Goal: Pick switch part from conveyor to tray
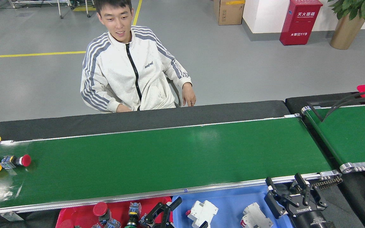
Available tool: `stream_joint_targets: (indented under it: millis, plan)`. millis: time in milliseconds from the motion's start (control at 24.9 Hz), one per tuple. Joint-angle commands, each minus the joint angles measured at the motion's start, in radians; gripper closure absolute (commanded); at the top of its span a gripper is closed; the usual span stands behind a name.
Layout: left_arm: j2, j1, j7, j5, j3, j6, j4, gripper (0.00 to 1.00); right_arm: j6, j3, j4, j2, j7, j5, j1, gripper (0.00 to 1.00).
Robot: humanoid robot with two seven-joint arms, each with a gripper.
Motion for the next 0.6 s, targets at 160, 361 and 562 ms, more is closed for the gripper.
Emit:
stream_joint_targets:
  millis: [160, 361, 562]
  plan:
    - [-0.024, -0.003, 0.039, 0.013, 0.257, 0.182, -0.016, 0.00, 0.008, -0.011, -0.015, -0.007, -0.008, 0.001, -0.003, 0.00]
    - [-0.002, 0.043, 0.095, 0.014, 0.630, 0.198, -0.015, 0.00, 0.008, -0.018, -0.017, -0.008, -0.008, 0.010, 0.031, 0.00]
    - [0.051, 0.108, 0.095, 0.022, 0.788, 0.192, 0.022, 0.00, 0.008, -0.021, -0.018, -0.007, -0.008, 0.013, 0.031, 0.00]
